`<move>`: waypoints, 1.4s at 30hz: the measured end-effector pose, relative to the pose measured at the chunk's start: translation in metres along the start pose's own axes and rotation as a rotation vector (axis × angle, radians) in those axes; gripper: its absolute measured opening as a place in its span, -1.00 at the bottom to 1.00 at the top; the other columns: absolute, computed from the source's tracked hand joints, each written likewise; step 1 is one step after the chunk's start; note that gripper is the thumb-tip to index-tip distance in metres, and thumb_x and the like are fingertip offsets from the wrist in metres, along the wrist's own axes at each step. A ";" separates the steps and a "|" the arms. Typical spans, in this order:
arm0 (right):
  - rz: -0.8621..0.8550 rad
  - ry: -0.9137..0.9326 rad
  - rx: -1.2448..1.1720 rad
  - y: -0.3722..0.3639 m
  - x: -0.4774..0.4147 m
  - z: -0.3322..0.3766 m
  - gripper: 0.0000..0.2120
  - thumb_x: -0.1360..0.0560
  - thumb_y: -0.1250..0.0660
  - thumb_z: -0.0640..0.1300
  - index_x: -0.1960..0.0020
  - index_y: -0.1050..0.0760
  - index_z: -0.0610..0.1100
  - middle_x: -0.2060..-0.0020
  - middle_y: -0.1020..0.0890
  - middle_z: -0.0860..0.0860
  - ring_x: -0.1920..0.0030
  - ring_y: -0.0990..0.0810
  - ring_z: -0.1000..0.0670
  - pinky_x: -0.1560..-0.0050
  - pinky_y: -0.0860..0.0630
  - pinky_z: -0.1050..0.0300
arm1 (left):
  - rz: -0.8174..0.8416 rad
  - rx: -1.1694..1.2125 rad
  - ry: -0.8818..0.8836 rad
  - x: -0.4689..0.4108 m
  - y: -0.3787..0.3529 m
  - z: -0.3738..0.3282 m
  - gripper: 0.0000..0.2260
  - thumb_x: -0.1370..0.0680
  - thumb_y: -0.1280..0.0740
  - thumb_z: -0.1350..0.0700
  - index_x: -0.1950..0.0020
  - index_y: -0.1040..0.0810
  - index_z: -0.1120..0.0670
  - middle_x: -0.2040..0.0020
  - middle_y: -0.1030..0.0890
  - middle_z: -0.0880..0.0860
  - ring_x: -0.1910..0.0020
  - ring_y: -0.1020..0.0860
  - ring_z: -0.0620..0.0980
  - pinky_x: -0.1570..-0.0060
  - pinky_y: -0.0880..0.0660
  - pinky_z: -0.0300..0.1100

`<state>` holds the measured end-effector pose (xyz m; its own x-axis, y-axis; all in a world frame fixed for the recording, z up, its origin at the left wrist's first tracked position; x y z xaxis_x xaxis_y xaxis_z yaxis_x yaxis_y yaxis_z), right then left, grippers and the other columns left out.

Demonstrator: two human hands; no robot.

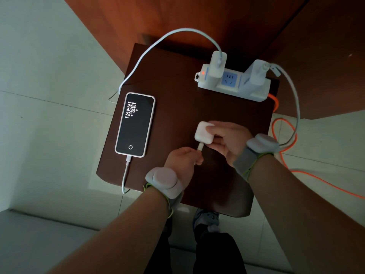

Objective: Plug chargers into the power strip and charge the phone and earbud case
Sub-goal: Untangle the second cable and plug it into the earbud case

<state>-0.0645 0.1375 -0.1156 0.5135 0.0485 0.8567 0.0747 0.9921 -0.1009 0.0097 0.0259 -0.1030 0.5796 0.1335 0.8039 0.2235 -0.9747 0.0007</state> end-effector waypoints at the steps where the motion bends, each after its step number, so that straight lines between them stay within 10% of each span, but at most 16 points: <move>1: -0.002 0.007 0.005 0.001 0.000 -0.001 -0.88 -0.42 -0.39 -0.28 0.06 -0.57 -0.13 0.08 -0.63 -0.14 0.10 -0.64 -0.07 0.09 -0.60 0.07 | -0.005 -0.006 0.001 -0.001 0.000 0.001 -0.76 -0.54 -0.25 0.27 0.34 -0.50 0.17 0.34 -0.52 0.06 0.31 -0.46 -0.08 0.18 -0.41 -0.33; 10: 0.058 0.047 0.031 0.006 -0.002 -0.005 -0.66 -0.45 -0.36 -0.28 -0.22 -0.50 -0.25 -0.07 -0.62 -0.20 -0.01 -0.63 -0.13 0.03 -0.58 0.11 | 0.010 -0.061 0.000 -0.003 -0.001 0.007 -0.76 -0.53 -0.27 0.25 0.34 -0.51 0.14 0.34 -0.54 0.05 0.29 -0.46 -0.07 0.17 -0.40 -0.31; 27: -0.079 0.222 0.323 0.016 0.000 -0.018 -0.71 -0.44 -0.41 -0.14 -0.15 -0.55 -0.12 0.05 -0.66 -0.08 0.13 -0.64 0.00 0.21 -0.59 0.15 | -0.019 -0.119 -0.004 0.003 -0.007 0.017 -0.81 -0.51 -0.34 0.17 0.31 -0.61 0.04 0.32 -0.61 -0.02 0.29 -0.51 -0.10 0.16 -0.44 -0.24; 31: -0.165 0.303 0.380 0.030 -0.001 -0.015 -0.80 -0.41 -0.44 -0.13 -0.02 -0.57 -0.03 0.18 -0.66 -0.01 0.18 -0.66 -0.01 0.18 -0.61 0.10 | -0.046 -0.174 -0.005 0.002 -0.013 0.021 -0.90 -0.52 -0.34 0.11 0.15 -0.65 0.00 0.34 -0.59 -0.11 0.48 -0.48 -0.29 0.41 -0.40 -0.46; 42: -0.201 0.450 0.579 0.032 -0.005 -0.023 -0.66 -0.38 -0.46 -0.07 -0.15 -0.57 -0.07 0.10 -0.65 -0.05 0.09 -0.64 -0.07 0.03 -0.61 -0.07 | 0.042 -0.201 -0.109 -0.005 -0.009 0.003 -0.41 -0.40 -0.19 0.50 -0.34 -0.39 0.04 -0.08 -0.50 -0.07 0.06 -0.50 -0.12 0.03 -0.47 -0.19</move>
<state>-0.0447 0.1662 -0.1345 0.8459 -0.0684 0.5290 -0.1931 0.8852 0.4233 0.0070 0.0340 -0.1090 0.6686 0.0994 0.7370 0.0427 -0.9945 0.0955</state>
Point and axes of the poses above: each hand's wrist, its own x-axis away from the middle knuckle, its own y-axis out of the back of the hand, z = x × y, the point moved 1 cm from there along -x, towards the middle knuckle
